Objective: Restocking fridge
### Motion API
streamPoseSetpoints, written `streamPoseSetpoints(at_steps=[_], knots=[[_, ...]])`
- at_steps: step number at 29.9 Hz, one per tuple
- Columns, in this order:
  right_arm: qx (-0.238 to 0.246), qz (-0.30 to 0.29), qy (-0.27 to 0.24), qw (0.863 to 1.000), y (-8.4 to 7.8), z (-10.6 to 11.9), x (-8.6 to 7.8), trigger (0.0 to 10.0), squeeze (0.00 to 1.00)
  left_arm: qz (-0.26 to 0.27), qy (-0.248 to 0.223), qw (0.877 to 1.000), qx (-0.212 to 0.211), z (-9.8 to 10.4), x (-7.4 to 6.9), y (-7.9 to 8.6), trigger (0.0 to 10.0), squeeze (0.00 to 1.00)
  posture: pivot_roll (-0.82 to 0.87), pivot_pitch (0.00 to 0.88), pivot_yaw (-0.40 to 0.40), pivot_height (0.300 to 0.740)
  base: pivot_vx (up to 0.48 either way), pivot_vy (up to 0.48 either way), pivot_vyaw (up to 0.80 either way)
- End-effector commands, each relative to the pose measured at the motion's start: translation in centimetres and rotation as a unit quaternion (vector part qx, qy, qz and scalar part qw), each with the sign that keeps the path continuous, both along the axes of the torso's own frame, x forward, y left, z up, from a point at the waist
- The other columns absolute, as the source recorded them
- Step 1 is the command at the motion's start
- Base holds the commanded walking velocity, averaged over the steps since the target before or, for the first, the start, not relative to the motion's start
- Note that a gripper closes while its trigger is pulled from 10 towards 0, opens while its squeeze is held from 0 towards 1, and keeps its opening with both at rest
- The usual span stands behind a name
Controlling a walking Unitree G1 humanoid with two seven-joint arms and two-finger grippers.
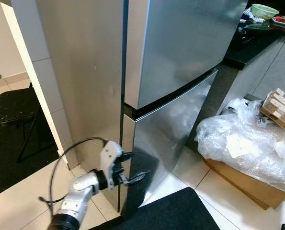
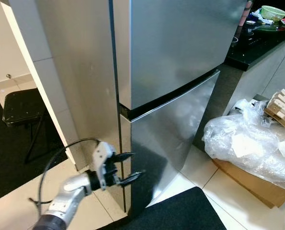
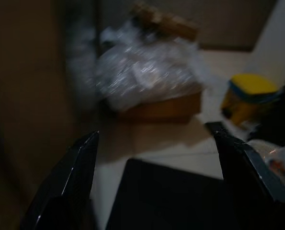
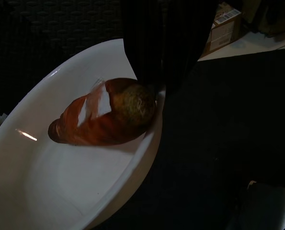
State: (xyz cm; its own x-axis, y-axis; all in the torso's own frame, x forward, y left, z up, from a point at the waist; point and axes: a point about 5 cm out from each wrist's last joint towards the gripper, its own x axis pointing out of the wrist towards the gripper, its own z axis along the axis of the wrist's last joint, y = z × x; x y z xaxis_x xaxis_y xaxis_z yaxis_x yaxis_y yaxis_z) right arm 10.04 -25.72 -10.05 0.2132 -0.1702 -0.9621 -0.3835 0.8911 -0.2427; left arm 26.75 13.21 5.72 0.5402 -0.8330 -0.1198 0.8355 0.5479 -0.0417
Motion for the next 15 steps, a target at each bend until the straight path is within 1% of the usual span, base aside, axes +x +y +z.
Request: streamPoseSetpoints(at_steps=[1, 2, 4, 5, 7, 8, 9, 11, 13, 15], knots=[[-0.005, -0.003, -0.003, 1.0, -0.3, 0.1, 0.2, 10.0, 0.0, 0.036, 0.012, 0.999, 0.023, -0.7, -0.1, 1.7, 10.0, 0.0, 0.08, 0.0, -0.06, 0.74, 0.0, 0.0, 0.0], [-0.005, -0.003, -0.003, 1.0, -0.3, 0.1, 0.2, 10.0, 0.0, 0.036, 0.012, 0.999, 0.023, -0.7, -0.1, 1.7, 10.0, 0.0, 0.08, 0.0, -0.06, 0.74, 0.0, 0.0, 0.0], [-0.005, -0.001, -0.003, 1.0, -0.4, 0.2, 0.2, 10.0, 0.0, 0.063, 0.005, 0.998, 0.025, -0.6, 0.1, 2.6, 10.0, 0.0, 0.09, 0.0, -0.068, 0.74, 0.0, 0.0, 0.0], [-0.005, -0.001, -0.003, 1.0, -0.4, 0.2, 0.2, 10.0, 0.0, 0.063, 0.005, 0.998, 0.025, -0.6, 0.1, 2.6, 10.0, 0.0, 0.09, 0.0, -0.068, 0.74, 0.0, 0.0, 0.0], [-0.006, 0.002, -0.003, 1.0, -0.5, 0.2, 0.2, 10.0, 0.0, 0.088, -0.013, 0.996, 0.015, 0.0, 0.3, 3.3, 10.0, 0.0, 0.09, 0.0, -0.075, 0.74, 0.0, 0.0, 0.0], [-0.006, 0.002, -0.003, 1.0, -0.5, 0.2, 0.2, 10.0, 0.0, 0.088, -0.013, 0.996, 0.015, 0.0, 0.3, 3.3, 10.0, 0.0, 0.09, 0.0, -0.075, 0.74, 0.0, 0.0, 0.0], [-0.008, 0.005, -0.003, 1.0, -0.5, 0.3, 0.3, 10.0, 0.0, 0.104, -0.036, 0.994, 0.008, 0.7, 0.8, 3.2, 10.0, 0.0, 0.09, 0.0, -0.077, 0.74, 0.0, 0.0, 0.0], [-0.008, 0.007, -0.004, 1.0, -0.6, 0.3, 0.4, 10.0, 0.0, 0.105, -0.045, 0.993, 0.004, 1.0, 1.0, 3.0, 10.0, 0.0, 0.09, 0.0, -0.077, 0.74, 0.0, 0.0, 0.0], [-0.009, 0.008, -0.005, 1.0, -0.7, 0.4, 0.6, 10.0, 0.0, 0.107, -0.058, 0.992, -0.008, 1.5, 1.3, 2.4, 10.0, 0.0, 0.1, 0.0, -0.081, 0.74, 0.0, 0.0, 0.0], [-0.01, 0.009, -0.006, 1.0, -0.8, 0.4, 0.7, 10.0, 0.0, 0.11, -0.071, 0.991, -0.009, 1.9, 1.7, 1.8, 10.0, 0.0, 0.1, 0.0, -0.081, 0.74, 0.0, 0.0, 0.0]])
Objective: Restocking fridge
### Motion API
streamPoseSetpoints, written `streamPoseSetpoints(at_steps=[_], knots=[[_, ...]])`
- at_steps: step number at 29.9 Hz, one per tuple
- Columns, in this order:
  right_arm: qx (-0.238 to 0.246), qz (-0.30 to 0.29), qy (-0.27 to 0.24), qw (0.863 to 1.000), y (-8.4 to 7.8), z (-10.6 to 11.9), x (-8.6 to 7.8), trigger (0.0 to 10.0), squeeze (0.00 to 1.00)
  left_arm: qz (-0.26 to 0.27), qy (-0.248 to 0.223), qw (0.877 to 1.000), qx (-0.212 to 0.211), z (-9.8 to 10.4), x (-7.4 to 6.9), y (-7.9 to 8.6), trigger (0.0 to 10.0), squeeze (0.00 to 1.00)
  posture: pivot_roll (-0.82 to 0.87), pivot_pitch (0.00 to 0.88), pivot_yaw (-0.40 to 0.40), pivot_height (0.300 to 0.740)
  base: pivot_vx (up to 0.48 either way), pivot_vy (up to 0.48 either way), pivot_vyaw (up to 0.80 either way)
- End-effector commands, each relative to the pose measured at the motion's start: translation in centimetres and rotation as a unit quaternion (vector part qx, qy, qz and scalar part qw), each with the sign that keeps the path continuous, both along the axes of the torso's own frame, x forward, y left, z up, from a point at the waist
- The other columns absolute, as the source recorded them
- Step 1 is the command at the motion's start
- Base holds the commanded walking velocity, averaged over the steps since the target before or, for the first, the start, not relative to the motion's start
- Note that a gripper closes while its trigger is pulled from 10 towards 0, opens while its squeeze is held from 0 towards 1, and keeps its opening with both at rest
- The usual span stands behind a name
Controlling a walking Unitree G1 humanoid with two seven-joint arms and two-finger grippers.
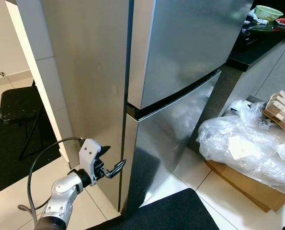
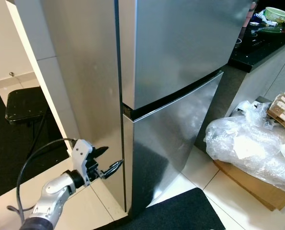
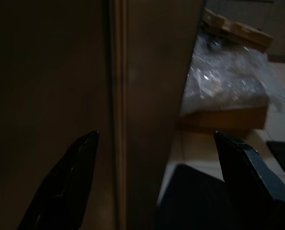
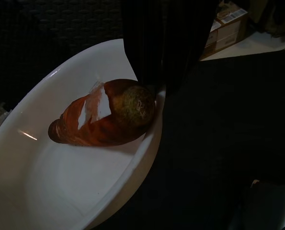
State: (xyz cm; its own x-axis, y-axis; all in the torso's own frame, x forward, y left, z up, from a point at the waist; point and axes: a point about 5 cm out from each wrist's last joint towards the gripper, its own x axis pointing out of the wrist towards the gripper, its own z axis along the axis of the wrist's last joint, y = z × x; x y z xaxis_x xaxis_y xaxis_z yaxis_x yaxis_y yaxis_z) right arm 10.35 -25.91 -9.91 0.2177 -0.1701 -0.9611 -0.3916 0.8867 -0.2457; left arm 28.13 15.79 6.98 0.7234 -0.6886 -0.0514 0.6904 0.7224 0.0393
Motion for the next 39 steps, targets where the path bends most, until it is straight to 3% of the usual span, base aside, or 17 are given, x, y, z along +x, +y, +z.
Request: streamPoseSetpoints(at_steps=[1, 11, 20, 33, 39], knots=[[-0.01, 0.005, -0.005, 1.0, -0.6, 0.3, 0.4, 10.0, 0.0, -0.001, -0.025, 1.0, -0.007, 0.8, 0.5, -1.0, 10.0, 0.0, 0.1, 0.0, -0.081, 0.74, 0.0, 0.0, 0.0], [-0.012, 0.004, -0.004, 1.0, -0.8, 0.3, 0.2, 10.0, 0.0, -0.039, -0.04, 0.998, -0.021, 1.6, 1.3, -3.7, 10.0, 0.0, 0.1, 0.0, -0.081, 0.74, 0.0, 0.0, 0.0], [-0.013, -0.001, -0.002, 1.0, -1.0, 0.3, -0.1, 10.0, 0.0, -0.034, -0.053, 0.998, -0.012, 2.2, 2.5, -4.7, 10.0, 0.0, 0.08, 0.0, -0.076, 0.74, 0.0, 0.0, 0.0], [-0.01, -0.005, -0.004, 1.0, -0.5, 0.2, 0.1, 10.0, 0.0, 0.038, -0.042, 0.998, 0.018, 2.1, 4.5, -3.7, 10.0, 0.0, 0.07, 0.0, -0.071, 0.74, 0.0, 0.0, 0.0], [-0.01, -0.005, -0.005, 1.0, -0.5, 0.2, 0.2, 10.0, 0.0, 0.041, -0.048, 0.998, 0.011, 2.3, 4.8, -3.7, 10.0, 0.0, 0.07, 0.0, -0.072, 0.74, 0.0, 0.0, 0.0]])
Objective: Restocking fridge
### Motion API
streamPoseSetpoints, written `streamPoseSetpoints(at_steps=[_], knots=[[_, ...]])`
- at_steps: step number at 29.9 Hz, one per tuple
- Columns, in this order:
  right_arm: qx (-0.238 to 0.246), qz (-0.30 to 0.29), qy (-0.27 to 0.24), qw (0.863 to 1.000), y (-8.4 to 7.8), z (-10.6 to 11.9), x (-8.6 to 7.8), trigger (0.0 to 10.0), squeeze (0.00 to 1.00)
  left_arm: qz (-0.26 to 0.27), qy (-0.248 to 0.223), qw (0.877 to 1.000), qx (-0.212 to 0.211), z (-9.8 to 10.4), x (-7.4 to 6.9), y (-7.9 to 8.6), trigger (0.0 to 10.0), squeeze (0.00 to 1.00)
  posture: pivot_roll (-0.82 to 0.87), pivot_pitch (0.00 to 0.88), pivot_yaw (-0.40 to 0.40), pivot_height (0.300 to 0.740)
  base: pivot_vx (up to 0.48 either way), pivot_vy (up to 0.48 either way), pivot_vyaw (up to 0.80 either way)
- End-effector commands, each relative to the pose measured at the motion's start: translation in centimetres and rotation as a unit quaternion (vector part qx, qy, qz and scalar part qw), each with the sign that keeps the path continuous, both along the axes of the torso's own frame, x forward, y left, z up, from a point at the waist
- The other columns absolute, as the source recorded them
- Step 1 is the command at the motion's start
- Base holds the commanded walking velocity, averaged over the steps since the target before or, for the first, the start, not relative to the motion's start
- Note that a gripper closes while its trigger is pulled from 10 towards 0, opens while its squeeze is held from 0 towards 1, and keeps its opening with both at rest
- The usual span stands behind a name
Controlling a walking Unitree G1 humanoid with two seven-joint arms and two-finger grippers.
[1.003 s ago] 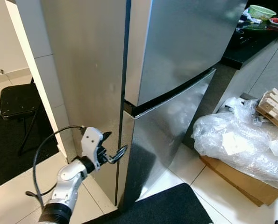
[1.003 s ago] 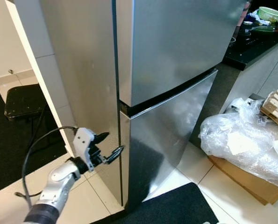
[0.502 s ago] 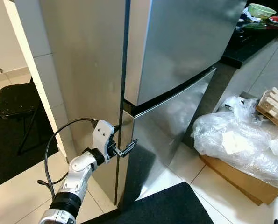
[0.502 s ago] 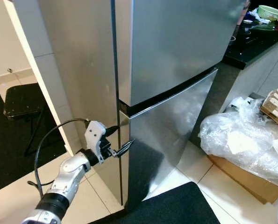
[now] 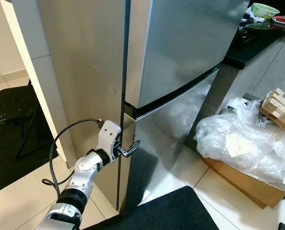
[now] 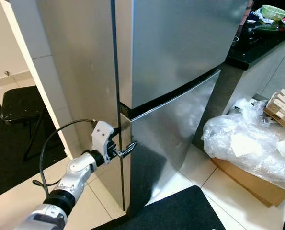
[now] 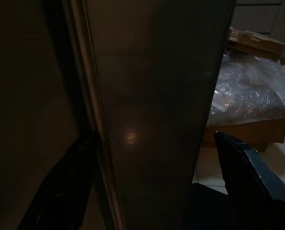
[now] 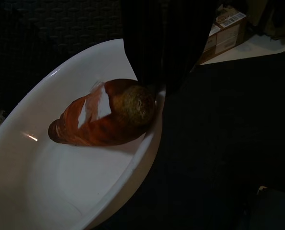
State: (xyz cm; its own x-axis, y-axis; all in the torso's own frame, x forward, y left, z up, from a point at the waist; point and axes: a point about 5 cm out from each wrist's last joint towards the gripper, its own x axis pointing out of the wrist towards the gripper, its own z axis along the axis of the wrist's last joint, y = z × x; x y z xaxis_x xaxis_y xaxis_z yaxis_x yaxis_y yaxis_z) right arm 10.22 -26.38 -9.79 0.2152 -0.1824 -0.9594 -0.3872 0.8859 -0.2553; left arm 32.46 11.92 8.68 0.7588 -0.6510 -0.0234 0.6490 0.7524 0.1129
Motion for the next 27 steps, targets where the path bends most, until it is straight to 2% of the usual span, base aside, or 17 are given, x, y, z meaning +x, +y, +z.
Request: streamPoseSetpoints(at_steps=[1, 7, 15, 27], knots=[[-0.004, -0.002, -0.006, 1.0, 0.0, 0.1, 0.3, 10.0, 0.0, 0.012, -0.014, 1.0, -0.013, 0.7, 0.5, 0.1, 10.0, 0.0, 0.07, 0.0, -0.073, 0.74, 0.0, 0.0, 0.0], [-0.006, -0.003, -0.006, 1.0, -0.4, 0.2, 0.2, 10.0, 0.0, -0.018, -0.022, 0.999, -0.034, 1.0, 0.3, -0.7, 10.0, 0.0, 0.06, 0.0, -0.073, 0.74, 0.0, 0.0, 0.0], [-0.005, -0.005, -0.004, 1.0, -0.4, 0.2, 0.1, 10.0, 0.0, -0.094, -0.033, 0.994, -0.047, 1.5, -0.5, -2.8, 10.0, 0.0, 0.06, 0.0, -0.067, 0.74, 0.0, 0.0, 0.0], [0.0, -0.009, -0.006, 1.0, 0.2, 0.0, 0.2, 10.0, 0.0, -0.138, -0.028, 0.989, -0.047, 0.9, -1.4, -4.4, 10.0, 0.0, 0.06, 0.0, -0.059, 0.74, 0.0, 0.0, 0.0]])
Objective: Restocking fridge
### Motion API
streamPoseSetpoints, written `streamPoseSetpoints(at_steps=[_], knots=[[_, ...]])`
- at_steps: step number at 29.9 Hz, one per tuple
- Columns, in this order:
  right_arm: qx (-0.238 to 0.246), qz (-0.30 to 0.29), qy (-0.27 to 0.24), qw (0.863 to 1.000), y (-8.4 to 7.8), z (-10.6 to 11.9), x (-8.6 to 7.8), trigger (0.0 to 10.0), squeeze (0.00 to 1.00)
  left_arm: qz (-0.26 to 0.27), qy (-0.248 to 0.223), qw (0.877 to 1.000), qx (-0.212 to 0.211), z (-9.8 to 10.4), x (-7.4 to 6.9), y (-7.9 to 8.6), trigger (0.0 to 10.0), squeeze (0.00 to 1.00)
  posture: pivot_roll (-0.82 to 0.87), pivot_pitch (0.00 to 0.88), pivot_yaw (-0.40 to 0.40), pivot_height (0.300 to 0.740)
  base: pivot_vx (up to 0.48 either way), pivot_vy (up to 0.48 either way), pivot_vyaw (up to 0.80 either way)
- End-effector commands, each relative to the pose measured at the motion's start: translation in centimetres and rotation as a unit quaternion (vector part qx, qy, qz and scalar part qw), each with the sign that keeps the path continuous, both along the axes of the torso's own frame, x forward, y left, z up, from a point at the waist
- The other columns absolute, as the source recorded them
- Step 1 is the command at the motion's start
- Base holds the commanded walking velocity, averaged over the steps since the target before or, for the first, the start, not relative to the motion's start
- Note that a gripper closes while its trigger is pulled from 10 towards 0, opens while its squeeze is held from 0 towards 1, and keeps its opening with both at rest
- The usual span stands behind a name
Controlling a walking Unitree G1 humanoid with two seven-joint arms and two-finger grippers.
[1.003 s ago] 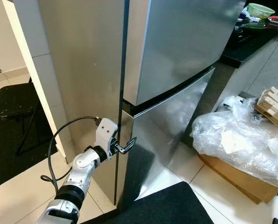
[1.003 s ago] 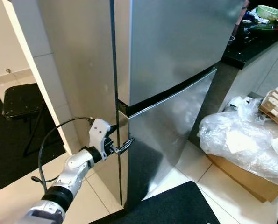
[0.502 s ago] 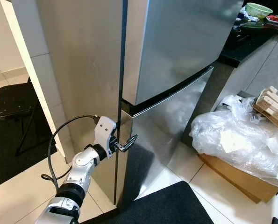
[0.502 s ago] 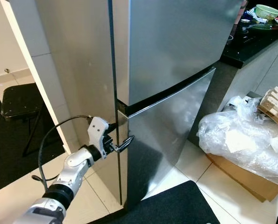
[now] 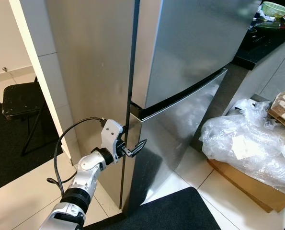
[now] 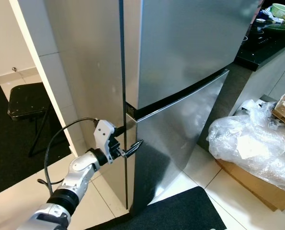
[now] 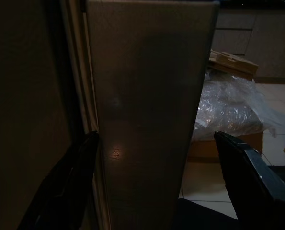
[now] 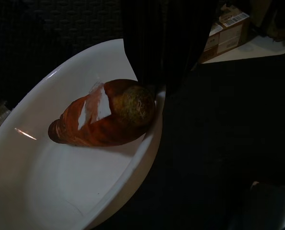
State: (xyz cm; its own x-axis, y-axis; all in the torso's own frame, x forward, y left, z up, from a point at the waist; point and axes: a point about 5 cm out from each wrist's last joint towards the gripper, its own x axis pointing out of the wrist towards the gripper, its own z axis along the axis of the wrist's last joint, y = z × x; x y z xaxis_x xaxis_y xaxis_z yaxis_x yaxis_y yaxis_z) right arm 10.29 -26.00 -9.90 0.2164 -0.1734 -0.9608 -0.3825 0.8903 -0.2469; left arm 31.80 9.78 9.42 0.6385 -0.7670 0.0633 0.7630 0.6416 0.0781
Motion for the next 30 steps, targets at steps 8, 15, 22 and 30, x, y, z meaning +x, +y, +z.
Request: streamPoseSetpoints(at_steps=[8, 15, 22, 30], knots=[[-0.006, -0.007, -0.005, 1.0, -0.3, 0.1, 0.2, 10.0, 0.0, -0.075, -0.008, 0.997, -0.005, -0.2, -1.4, -3.3, 10.0, 0.0, 0.06, 0.0, -0.059, 0.74, 0.0, 0.0, 0.0], [-0.007, -0.006, -0.004, 1.0, -0.4, 0.2, 0.2, 10.0, 0.0, -0.083, -0.008, 0.997, -0.008, -0.1, -1.5, -3.6, 10.0, 0.0, 0.06, 0.0, -0.06, 0.74, 0.0, 0.0, 0.0], [-0.007, -0.005, -0.004, 1.0, -0.4, 0.1, 0.1, 10.0, 0.0, -0.087, -0.01, 0.996, -0.008, -0.1, -1.5, -3.7, 10.0, 0.0, 0.06, 0.0, -0.06, 0.74, 0.0, 0.0, 0.0], [-0.006, -0.005, -0.004, 1.0, -0.3, 0.1, 0.0, 10.0, 0.0, -0.093, -0.012, 0.996, -0.008, 0.1, -1.6, -3.9, 10.0, 0.0, 0.06, 0.0, -0.055, 0.74, 0.0, 0.0, 0.0]])
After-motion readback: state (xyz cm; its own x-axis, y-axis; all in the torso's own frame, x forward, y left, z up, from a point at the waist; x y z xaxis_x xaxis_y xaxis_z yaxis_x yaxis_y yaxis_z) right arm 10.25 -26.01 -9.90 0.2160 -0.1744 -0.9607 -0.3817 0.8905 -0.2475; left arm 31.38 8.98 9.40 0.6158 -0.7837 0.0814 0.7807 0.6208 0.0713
